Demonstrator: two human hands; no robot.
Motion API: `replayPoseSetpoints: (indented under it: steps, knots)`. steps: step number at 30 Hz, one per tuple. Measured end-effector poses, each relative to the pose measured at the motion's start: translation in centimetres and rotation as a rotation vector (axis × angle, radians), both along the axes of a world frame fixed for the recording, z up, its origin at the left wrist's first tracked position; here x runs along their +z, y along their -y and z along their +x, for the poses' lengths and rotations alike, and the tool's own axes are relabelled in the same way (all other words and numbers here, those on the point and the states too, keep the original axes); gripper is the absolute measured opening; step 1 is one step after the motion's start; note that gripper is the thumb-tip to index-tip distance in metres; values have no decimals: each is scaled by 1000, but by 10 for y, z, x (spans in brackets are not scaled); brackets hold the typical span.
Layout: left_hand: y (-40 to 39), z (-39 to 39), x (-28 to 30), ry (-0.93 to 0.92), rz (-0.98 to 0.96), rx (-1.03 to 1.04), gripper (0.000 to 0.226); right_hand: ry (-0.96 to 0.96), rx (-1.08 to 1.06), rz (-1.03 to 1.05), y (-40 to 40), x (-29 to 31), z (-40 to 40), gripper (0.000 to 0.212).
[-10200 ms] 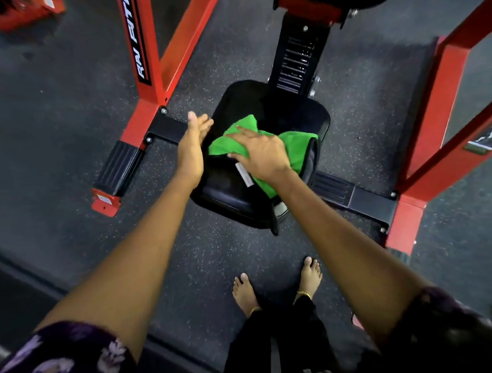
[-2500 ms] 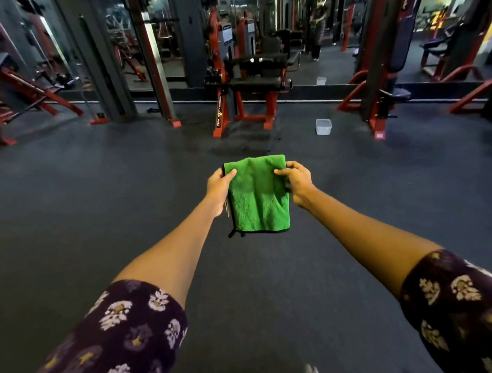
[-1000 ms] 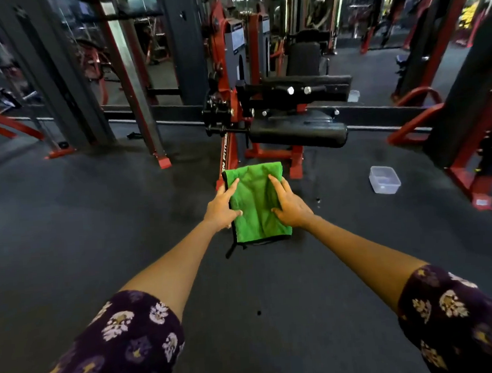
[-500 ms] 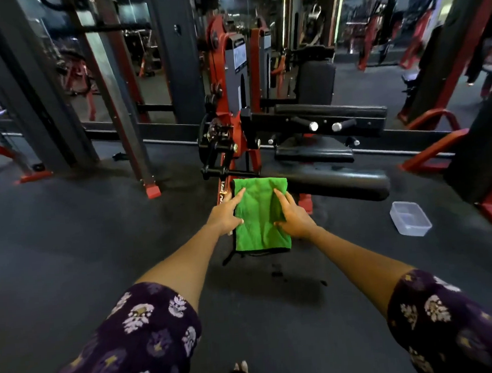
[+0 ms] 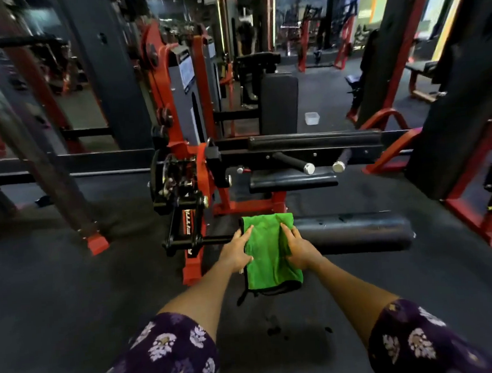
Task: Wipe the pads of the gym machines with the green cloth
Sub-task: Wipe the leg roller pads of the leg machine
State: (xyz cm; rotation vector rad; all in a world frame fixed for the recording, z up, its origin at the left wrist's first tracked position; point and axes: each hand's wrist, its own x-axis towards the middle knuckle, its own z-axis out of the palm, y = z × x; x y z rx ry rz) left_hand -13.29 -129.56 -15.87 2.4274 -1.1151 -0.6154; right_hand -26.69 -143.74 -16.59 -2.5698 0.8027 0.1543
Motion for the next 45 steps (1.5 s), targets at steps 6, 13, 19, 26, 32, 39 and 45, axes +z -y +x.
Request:
replayPoseSetpoints:
  steps: [6,13,19,26,32,39,45]
  knots:
    - [59,43,-22,-89,-10,-14,89,-40,-86,-17,49,-19,46,87]
    - [90,78,-38,-172,50,-88,89,-70,-238,-116,61,-40,71,77]
    - [115,82,-42,-229,25,-118,90,-90,-300,-141,90,-26,74,66]
    - [108,108,-55,-99,45,-237,113,-53,-293,-91,69,-20,107,66]
    - [96,123,-58,13,99,-273,117,-157,-289,-186,31,-37,134,70]
    - [92,133,-65,-151,51,-262,123,-156,-323,-264,44,-48,116,57]
    - [102,132,-61,-207,-2,-168,112,-201,-581,-240,86,-38,91,56]
